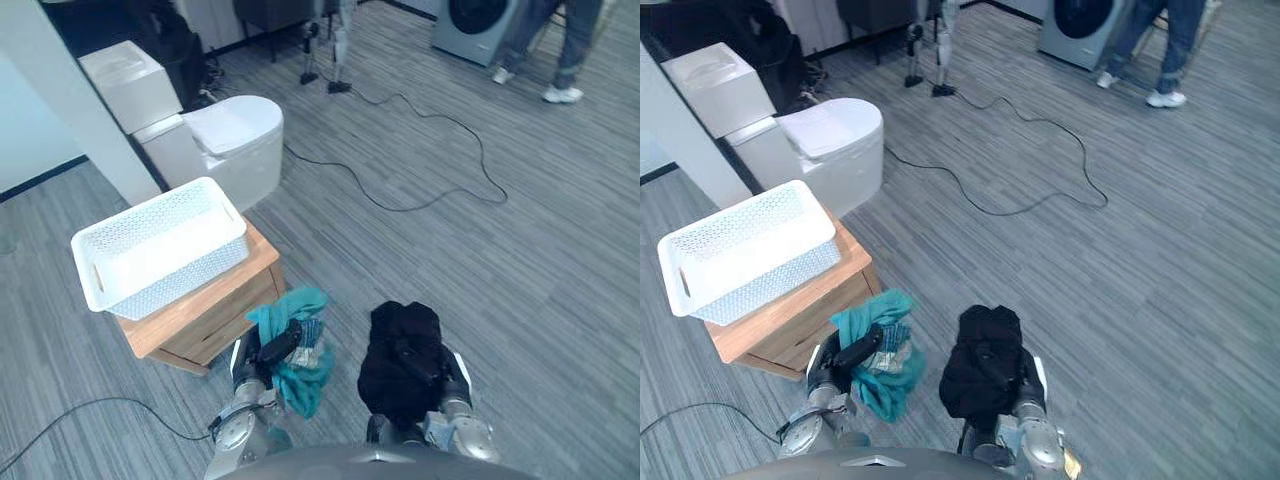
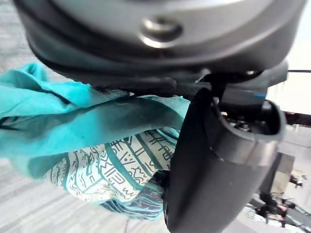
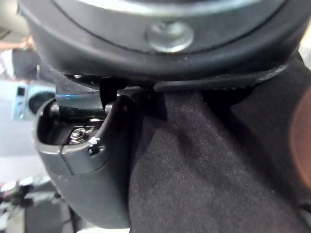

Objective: Tidy up the quilt and then pick up the clothes from the bed and put them into the laundry hamper

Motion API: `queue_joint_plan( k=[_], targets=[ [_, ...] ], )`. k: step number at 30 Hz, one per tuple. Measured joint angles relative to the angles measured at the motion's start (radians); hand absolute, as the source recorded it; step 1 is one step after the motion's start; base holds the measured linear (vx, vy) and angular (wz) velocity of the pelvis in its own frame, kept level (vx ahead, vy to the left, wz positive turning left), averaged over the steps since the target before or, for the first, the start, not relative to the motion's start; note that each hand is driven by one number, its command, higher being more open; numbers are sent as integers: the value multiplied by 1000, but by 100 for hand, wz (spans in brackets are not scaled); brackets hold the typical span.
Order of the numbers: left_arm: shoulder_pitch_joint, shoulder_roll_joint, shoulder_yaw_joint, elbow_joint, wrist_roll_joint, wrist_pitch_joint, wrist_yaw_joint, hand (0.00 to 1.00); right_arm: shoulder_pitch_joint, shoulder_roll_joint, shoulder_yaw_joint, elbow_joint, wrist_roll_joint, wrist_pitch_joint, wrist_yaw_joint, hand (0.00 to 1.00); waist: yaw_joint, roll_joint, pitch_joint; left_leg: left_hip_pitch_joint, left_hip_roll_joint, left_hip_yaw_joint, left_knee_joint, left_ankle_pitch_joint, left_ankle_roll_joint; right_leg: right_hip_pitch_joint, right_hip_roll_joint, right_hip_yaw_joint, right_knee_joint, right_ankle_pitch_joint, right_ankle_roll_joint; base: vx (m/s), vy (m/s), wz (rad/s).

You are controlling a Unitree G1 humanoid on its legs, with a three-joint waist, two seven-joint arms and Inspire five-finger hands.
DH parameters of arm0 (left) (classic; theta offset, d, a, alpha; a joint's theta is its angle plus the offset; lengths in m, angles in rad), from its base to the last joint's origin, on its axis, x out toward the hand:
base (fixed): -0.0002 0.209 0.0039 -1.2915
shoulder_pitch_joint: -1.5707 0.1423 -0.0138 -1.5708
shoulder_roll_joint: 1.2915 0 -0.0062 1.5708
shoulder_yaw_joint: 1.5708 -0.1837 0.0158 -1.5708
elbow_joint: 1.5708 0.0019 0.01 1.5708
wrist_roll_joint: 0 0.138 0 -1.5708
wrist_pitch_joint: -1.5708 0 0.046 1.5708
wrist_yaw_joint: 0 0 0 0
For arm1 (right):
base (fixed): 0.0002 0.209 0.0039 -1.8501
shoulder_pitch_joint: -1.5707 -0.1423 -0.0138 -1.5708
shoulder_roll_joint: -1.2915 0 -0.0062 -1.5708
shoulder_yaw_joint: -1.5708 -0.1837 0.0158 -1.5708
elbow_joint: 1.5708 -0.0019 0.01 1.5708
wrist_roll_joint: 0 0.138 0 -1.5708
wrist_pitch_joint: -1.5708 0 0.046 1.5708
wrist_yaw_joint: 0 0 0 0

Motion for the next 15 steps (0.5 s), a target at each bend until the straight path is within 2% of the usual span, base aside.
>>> queue_joint_plan(
  k=[1, 2, 3, 4, 5, 6, 7, 8, 9, 11, 12, 13, 14, 15],
  targets=[
    [12, -10, 6, -40, -3, -1, 1, 0, 6, 0, 20, -70, 0, -2, 0, 0, 2, 14, 15, -52, 45, 74, 137, 41, 9, 62, 8, -30, -25, -15, -5, 173, -57, 68],
    [17, -13, 25, -64, -6, -2, 5, 0, 5, 1, 33, -108, -1, -6, 0, 0, 8, 9, 19, -87, 95, 162, 239, 97, 16, 114, 8, -52, -53, -23, -6, 171, -35, 66],
    [17, -8, 35, -71, -6, -6, 8, 0, 1, 12, 36, -120, -1, -10, 0, 0, 15, 6, 19, -98, 122, 214, 275, 93, 19, 135, 5, -63, -72, -24, -7, 171, 4, 54],
    [16, -7, 40, -83, -8, -20, 14, 0, -11, 25, 35, -133, -1, -17, -1, 0, 30, 8, 13, -107, 148, 308, 273, 52, 32, 169, -10, -84, -105, -30, -12, 143, 29, 42],
    [16, -7, 41, -91, -8, -23, 15, 0, -24, 27, 30, -132, -1, -21, -4, 0, 30, 10, 12, -115, 146, 346, 250, 26, 38, 182, -15, -97, -122, -29, -11, 195, 72, 65],
    [10, -5, 44, -101, -8, -28, 15, 0, -59, 26, 8, -120, -1, -23, -6, 0, 30, 11, 11, -138, 104, 410, 137, -16, 53, 202, -41, -128, -142, -26, 3, 233, 125, 60],
    [7, -3, 44, -102, -8, -28, 15, 0, -72, 25, -5, -112, -1, -23, -7, 0, 31, 10, 11, -146, 77, 428, 76, -16, 55, 205, -53, -142, -144, -20, 20, 299, 202, 69],
    [7, -3, 43, -102, -7, -27, 15, 0, -95, 24, -31, -88, -1, -23, -7, 0, 30, 11, 10, -155, 28, 460, -72, 18, 71, 211, -75, -162, -152, -13, 35, 327, 256, 49],
    [7, -4, 47, -101, -5, -19, 15, 0, -116, 31, -51, -37, -1, -18, -13, 0, 32, -20, 3, -129, -37, 486, -131, 58, 127, 216, -118, -164, -152, -11, 56, 225, 189, 61],
    [0, -6, 50, -108, 4, -18, 16, 0, -103, 31, -72, -21, -1, -9, -25, 0, 22, -40, 6, -126, -84, 470, -150, 58, 166, 209, -150, -159, -101, 18, 76, 316, 195, 74],
    [1, -3, 51, -108, 3, -18, 17, 0, -95, 33, -70, -11, 0, -5, -24, 0, 23, -40, 5, -108, -89, 451, -165, 52, 176, 204, -150, -142, -74, 0, 78, 415, 251, 64],
    [8, 2, 55, -111, 3, -18, 17, 0, -84, 40, -63, -11, 0, -4, -22, 0, 25, -44, 3, -65, -104, 443, -206, 52, 176, 214, -146, -101, -88, -21, 66, 245, 145, 31],
    [14, 2, 58, -119, 4, -18, 16, 0, -85, 46, -63, -12, -2, -4, -16, 0, 24, -49, 2, -47, -114, 444, -225, 50, 173, 209, -147, -93, -80, -12, 61, 269, 136, 26],
    [23, 13, 60, -140, 7, -17, 9, 0, -89, 63, -65, -18, -2, -5, -6, 0, 11, -64, 3, -11, -147, 445, -248, 31, 150, 188, -169, -81, 9, 58, 65, 242, 107, 34]
  ],
)
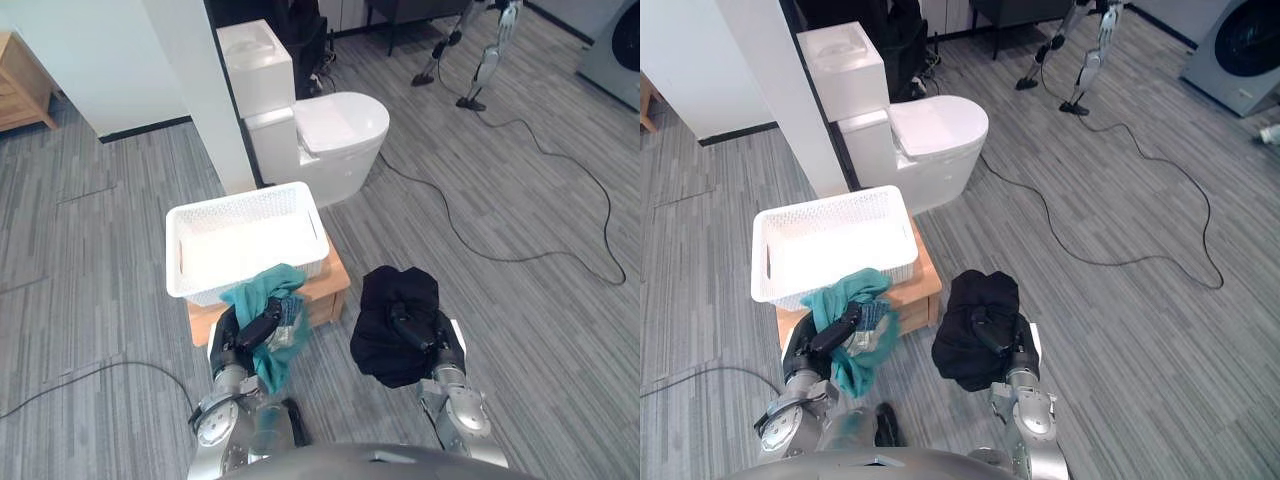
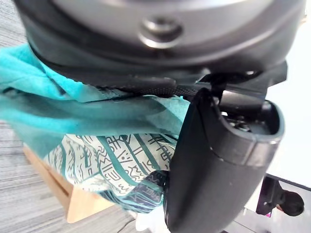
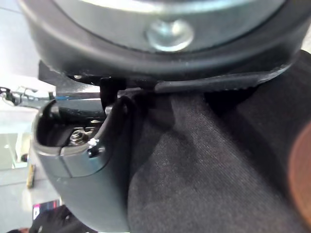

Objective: Tidy up the quilt and then pick up the clothes from the bed and put them into the laundry hamper

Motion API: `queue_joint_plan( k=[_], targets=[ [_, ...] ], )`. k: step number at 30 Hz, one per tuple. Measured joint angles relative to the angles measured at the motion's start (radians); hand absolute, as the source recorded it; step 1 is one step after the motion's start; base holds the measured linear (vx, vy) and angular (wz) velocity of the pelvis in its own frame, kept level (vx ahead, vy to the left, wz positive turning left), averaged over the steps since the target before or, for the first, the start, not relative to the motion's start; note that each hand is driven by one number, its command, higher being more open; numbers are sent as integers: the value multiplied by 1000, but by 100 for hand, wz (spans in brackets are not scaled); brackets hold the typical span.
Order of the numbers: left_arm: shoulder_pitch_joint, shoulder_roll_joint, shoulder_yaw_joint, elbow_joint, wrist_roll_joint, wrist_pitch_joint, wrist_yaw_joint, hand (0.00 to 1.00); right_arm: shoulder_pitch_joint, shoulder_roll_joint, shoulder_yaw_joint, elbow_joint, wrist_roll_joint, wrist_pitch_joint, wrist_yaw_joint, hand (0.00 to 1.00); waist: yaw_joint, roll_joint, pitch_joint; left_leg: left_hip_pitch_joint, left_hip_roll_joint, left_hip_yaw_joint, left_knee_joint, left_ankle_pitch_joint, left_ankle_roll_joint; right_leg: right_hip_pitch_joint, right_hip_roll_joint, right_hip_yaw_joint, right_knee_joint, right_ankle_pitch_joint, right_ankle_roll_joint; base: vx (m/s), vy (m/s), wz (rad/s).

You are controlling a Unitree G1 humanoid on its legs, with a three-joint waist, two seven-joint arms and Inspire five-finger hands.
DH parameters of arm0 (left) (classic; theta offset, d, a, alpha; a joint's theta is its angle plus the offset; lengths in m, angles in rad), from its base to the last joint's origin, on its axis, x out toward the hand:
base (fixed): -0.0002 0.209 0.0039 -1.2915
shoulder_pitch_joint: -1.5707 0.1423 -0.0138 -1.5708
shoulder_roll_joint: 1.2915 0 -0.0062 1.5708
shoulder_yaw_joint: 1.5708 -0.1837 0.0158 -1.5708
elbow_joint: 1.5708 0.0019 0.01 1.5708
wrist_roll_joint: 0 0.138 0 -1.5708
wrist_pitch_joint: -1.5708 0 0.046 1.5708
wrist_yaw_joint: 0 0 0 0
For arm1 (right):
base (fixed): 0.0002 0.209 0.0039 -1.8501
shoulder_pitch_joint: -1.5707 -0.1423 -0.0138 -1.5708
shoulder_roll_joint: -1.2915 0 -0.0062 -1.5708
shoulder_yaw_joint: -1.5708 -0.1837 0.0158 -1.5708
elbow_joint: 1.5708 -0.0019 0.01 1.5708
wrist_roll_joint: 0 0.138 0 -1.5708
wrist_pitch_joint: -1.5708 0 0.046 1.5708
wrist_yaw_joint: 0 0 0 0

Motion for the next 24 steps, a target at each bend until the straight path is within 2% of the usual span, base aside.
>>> queue_joint_plan(
  k=[1, 2, 3, 4, 5, 6, 7, 8, 9, 10, 11, 14, 17, 21, 24],
  targets=[
    [4, 1, -1, -2, 0, 2, -16, 0, -9, 0, -1, 0, -3, 0, 0, 0, -13, 7, -3, 31, -12, -23, -30, -10, -8, -51, -20, 15, 157, 5, -7, 282, 101, 42],
    [12, 13, -12, -12, 1, 2, -25, 0, -13, -2, -1, -5, -14, 0, 0, 0, -19, 7, -4, 61, -19, -40, -59, -9, -7, -117, -37, 46, 311, 42, -24, 240, 53, 37],
    [17, 20, -21, -20, 2, 2, -32, 0, -16, -3, -1, -6, -26, 0, 0, 0, -25, 7, -5, 79, -20, -46, -74, -8, -5, -166, -40, 83, 404, 90, -22, 240, -19, 48],
    [19, 39, -35, -33, 3, 2, -40, 0, -20, -2, 2, -12, -37, 0, 0, 0, -44, 7, -4, 104, -18, -72, -90, -7, -4, -237, -27, 155, 543, 80, -20, 247, -62, 67],
    [10, 48, -32, -43, 3, 2, -41, 0, -21, -2, 10, -42, -37, 0, 0, 0, -51, 2, -7, 114, -13, -97, -100, -6, -5, -300, 1, 203, 590, -21, -28, 242, -73, 67],
    [6, 48, -30, -46, 3, 1, -41, 0, -23, -3, 14, -66, -37, 0, 0, 0, -51, 0, -8, 122, -10, -105, -110, -4, -7, -326, 15, 218, 577, -52, -29, 245, -99, 48],
    [0, 48, -30, -47, 2, -1, -41, 0, -28, -3, 23, -126, -36, 0, 1, 0, -50, 7, -4, 138, 1, -120, -126, -3, -10, -365, 45, 232, 505, -94, -44, 228, -143, 39],
    [-4, 47, -30, -47, 2, -1, -41, 0, -44, -7, 38, -187, -35, 0, 3, 0, -58, 12, -5, 142, 16, -139, -131, -1, -14, -394, 77, 237, 380, -111, -57, 220, -170, 42],
    [-8, 48, -31, -47, 2, -1, -41, 0, -54, -10, 45, -215, -34, -2, 5, 0, -61, 10, -6, 139, 20, -144, -131, 1, -22, -398, 91, 242, 287, -103, -53, 254, -251, 51],
    [-14, 58, -37, -50, 1, -2, -41, 0, -68, -15, 64, -278, -32, -8, 5, 0, -61, -18, -17, 137, 9, -141, -128, -5, -58, -388, 94, 248, 51, -6, -38, 269, -276, 43],
    [-23, 55, -39, -39, 0, 1, -48, 0, -98, -36, 92, -314, -20, -32, 9, 0, -53, -14, -13, 151, 20, -148, -121, -41, -113, -378, 101, 245, 0, 68, 1, 229, -230, 27],
    [-4, 13, -77, -43, -1, 7, -65, 0, -141, -106, 123, -365, 10, -47, 20, 0, -37, 40, -39, 156, 106, -124, -131, -36, -122, -279, 171, 198, -160, 115, -27, 234, -165, 15],
    [-5, -3, -98, -48, -13, 5, -95, 0, -196, -120, 161, -385, 19, -56, 29, 0, -38, 47, -45, 186, 108, -120, -187, -17, -154, -249, 188, 186, -216, 132, -33, 139, -22, 10],
    [-4, -8, -98, -48, -89, 4, -118, 0, -230, -130, 216, -385, 56, -57, 68, 0, -37, 48, -47, 204, 94, -126, -194, -16, -154, -186, 173, 172, -303, 171, -22, 63, 56, 9],
    [-3, 33, -105, -65, -169, 4, -137, 0, -266, -178, 273, -381, 63, -57, 104, 0, -35, 49, -54, 204, 67, -144, -195, -16, -154, -156, 145, 157, -340, 188, -3, 26, 85, 22]
  ],
)
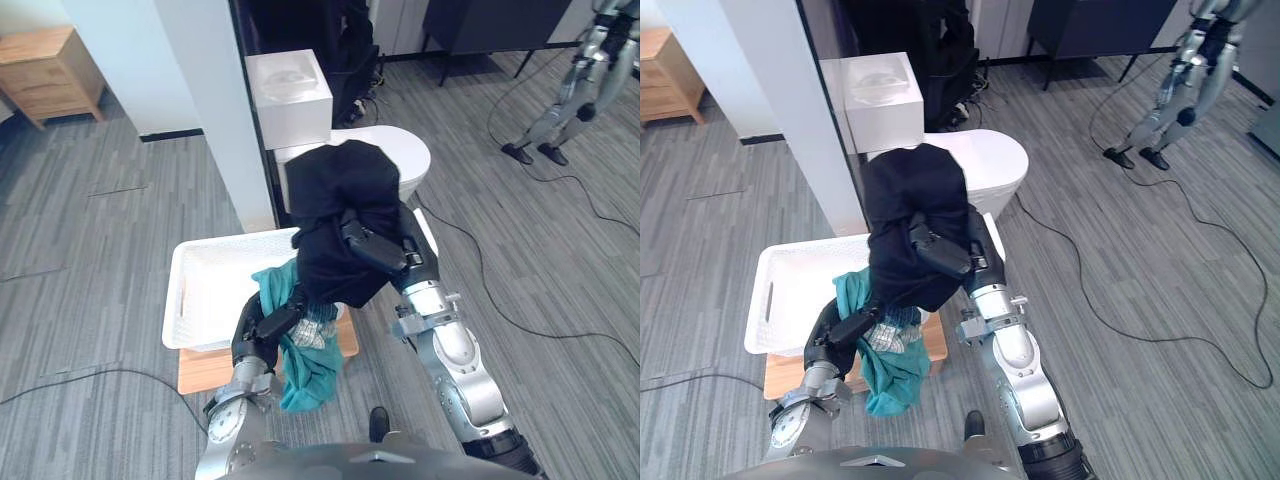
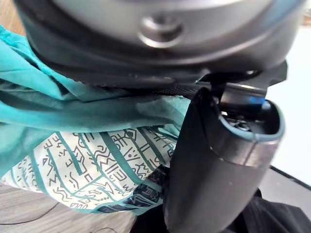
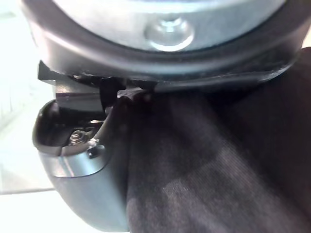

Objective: Tidy up the quilt and then pick up the clothes from the bed and put them into the laundry hamper

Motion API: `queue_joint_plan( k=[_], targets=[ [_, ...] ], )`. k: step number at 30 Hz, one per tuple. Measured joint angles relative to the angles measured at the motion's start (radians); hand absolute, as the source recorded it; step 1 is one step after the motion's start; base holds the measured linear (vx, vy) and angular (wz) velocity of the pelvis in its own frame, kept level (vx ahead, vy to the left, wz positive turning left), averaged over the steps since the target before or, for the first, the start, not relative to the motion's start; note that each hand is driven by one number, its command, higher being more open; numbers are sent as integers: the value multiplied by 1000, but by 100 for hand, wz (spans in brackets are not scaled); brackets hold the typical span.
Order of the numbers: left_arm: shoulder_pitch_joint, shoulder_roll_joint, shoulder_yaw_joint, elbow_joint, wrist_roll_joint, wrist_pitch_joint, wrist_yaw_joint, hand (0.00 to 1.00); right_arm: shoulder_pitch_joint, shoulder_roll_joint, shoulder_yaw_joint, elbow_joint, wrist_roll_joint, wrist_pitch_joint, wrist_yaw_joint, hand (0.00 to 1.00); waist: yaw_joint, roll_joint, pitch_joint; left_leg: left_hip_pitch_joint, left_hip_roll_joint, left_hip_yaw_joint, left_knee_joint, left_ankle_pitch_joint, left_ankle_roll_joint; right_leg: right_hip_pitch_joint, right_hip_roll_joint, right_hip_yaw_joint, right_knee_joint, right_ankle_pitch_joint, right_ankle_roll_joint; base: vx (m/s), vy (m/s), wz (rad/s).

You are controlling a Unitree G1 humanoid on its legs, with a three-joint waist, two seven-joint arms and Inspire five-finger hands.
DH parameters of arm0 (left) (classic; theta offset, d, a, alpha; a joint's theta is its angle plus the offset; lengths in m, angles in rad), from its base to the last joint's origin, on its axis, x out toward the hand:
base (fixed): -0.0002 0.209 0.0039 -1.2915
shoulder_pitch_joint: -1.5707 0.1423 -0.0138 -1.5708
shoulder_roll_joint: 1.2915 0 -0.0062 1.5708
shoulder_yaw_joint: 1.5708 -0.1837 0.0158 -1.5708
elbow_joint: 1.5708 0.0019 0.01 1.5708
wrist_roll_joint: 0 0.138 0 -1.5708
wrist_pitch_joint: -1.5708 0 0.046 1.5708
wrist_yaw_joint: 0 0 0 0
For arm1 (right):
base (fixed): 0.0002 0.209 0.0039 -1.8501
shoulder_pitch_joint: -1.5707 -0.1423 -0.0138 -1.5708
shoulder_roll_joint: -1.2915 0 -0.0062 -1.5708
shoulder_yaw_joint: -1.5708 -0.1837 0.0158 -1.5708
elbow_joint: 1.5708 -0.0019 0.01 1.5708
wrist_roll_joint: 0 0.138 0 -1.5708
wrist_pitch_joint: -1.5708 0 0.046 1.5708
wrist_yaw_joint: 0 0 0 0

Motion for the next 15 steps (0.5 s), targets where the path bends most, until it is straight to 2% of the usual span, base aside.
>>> queue_joint_plan(
  k=[1, 2, 6, 9, 15],
  targets=[
    [13, 36, -1, -43, -35, 1, -23, 0, -25, -25, 15, 11, 0, 0, 17, 0, 1, 0, 0, -1, -8, -5, -1, 0, 0, 3, -9, -8, -2, 1, 2, 2, 82, 25],
    [28, 92, 2, -114, -117, 1, -84, 0, -48, -55, 21, 29, 0, -6, 39, 0, 1, 1, -1, -3, -16, -16, -1, 0, 1, 9, -19, -23, -2, 2, 4, -6, 74, 25],
    [26, 193, 44, -272, -234, 0, -201, 0, -73, -107, 14, 100, -2, -9, 57, 0, 12, 3, -16, -2, -26, -43, -7, 4, 6, 27, -31, -54, -2, 6, 6, -17, 36, 25],
    [-4, 224, 114, -364, -326, -7, -288, 0, -100, -144, -22, 168, -9, -11, 67, 0, 25, 9, -29, -16, -42, -75, -25, 16, 25, 32, -48, -94, -3, 12, 14, -42, 31, 32],
    [-21, 252, 232, -377, -384, -32, -300, 0, -150, -164, -77, 277, -63, -12, 50, 0, 45, 2, -36, -38, -63, -125, -39, 37, 41, 40, -69, -142, -9, 17, 17, -61, 9, 30]
  ],
)
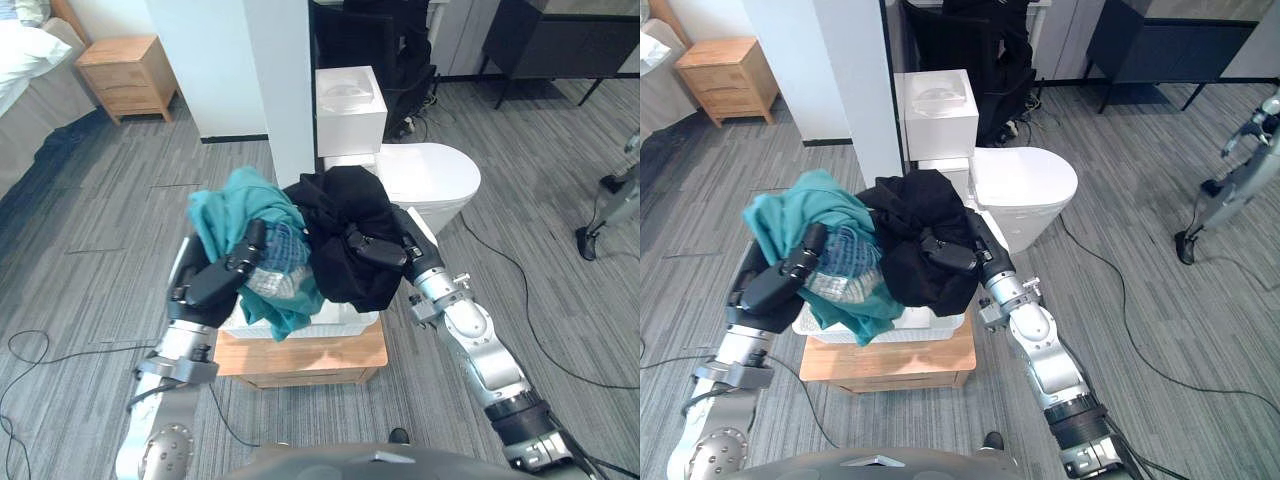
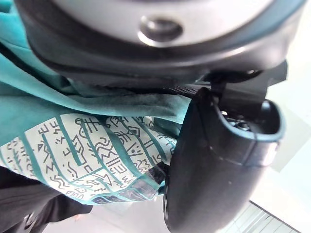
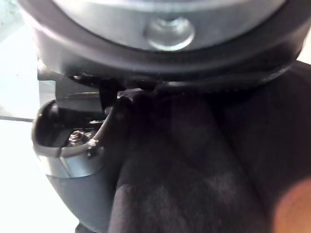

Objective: Tidy up the quilt and then pick up the clothes from the bed and put them into the laundry hamper

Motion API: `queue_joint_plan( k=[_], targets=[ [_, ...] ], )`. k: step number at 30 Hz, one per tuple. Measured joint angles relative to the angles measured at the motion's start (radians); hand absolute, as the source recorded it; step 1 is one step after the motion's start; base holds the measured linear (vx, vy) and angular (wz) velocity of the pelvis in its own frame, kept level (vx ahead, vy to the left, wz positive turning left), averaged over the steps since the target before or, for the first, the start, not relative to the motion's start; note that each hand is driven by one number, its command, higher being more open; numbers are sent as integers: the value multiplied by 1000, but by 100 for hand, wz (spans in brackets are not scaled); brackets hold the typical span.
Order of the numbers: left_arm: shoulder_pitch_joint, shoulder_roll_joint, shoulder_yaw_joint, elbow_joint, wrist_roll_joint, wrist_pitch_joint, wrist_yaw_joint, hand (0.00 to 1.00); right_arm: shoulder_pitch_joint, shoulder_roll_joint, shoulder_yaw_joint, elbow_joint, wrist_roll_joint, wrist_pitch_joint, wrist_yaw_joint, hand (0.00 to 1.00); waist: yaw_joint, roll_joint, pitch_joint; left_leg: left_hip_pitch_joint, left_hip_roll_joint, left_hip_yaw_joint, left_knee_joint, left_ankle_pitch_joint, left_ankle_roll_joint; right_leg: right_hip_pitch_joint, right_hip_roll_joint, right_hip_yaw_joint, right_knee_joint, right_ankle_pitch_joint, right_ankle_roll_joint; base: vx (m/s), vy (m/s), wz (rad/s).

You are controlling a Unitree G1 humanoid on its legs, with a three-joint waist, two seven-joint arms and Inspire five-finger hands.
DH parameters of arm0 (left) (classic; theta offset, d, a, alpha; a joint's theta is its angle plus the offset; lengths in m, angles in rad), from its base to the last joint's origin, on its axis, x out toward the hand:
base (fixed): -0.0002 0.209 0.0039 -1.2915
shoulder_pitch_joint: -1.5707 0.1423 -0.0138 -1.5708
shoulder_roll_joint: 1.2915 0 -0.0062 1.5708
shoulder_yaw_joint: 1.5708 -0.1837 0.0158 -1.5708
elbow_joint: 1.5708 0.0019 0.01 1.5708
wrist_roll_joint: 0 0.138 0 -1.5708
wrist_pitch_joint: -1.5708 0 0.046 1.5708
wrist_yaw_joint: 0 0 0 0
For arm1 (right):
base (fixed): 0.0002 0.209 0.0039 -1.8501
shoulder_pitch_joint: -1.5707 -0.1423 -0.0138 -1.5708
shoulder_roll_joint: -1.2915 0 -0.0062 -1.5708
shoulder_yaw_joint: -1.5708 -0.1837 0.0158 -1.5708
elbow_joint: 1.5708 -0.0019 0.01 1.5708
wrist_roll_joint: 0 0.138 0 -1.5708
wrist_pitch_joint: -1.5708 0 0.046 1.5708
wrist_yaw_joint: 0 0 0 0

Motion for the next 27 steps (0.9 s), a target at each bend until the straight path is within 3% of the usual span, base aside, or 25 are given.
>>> queue_joint_plan(
  k=[5, 8, 11, 13, 14, 19, 22, 27],
  targets=[
    [0, -3, 72, 0, 0, -34, 50, 0, -23, 1, -44, 112, -47, 0, -37, 0, 36, -6, -1, -18, -9, -49, -32, 38, 0, 3, -8, -45, -5, 10, -3, -60, -12, 31],
    [1, -16, 120, 0, 15, -61, 131, 0, -23, 34, -46, 150, -116, 1, -59, 0, 40, -16, 2, -36, -11, -72, -39, 54, -2, -2, -9, -60, -7, 10, -4, -76, -26, 23],
    [-21, -54, 178, 1, 206, -72, 279, 0, -23, 88, -47, 210, -222, 8, -90, 0, 51, -36, 5, -61, -12, -83, -52, 71, -4, -19, -7, -68, -8, 10, -4, -89, -31, 13],
    [-44, -72, 183, 4, 284, -72, 330, 0, -24, 115, -48, 240, -268, 13, -110, 0, 61, -46, 11, -72, -14, -84, -56, 78, -4, -30, -6, -68, -9, 10, -4, -62, -28, 6],
    [-53, -93, 186, 4, 331, -73, 356, 0, -25, 141, -48, 263, -300, 23, -116, 100, 62, -52, 13, -81, -14, -85, -62, 83, -3, -38, -7, -68, -9, 10, -4, -69, -27, 7],
    [-98, -159, 180, 1, 439, -72, 410, 0, -39, 233, -39, 357, -365, 54, -141, 100, 61, -66, 39, -118, -19, -86, -65, 96, -3, -75, -8, -67, -7, 15, -10, -42, -8, 3],
    [-152, -199, 102, 23, 568, -75, 469, 0, -73, 309, -11, 479, -434, 58, -197, 100, 62, -72, 51, -136, -18, -76, -65, 105, -7, -104, -4, -59, -8, 27, -19, 14, -3, -8],
    [-246, -200, 84, 29, 639, -61, 505, 0, -120, 345, 0, 579, -511, 70, -243, 100, 54, -74, 54, -129, -17, -67, -67, 105, -7, -106, -8, -53, -9, 37, -20, 21, 8, -6]
  ],
)
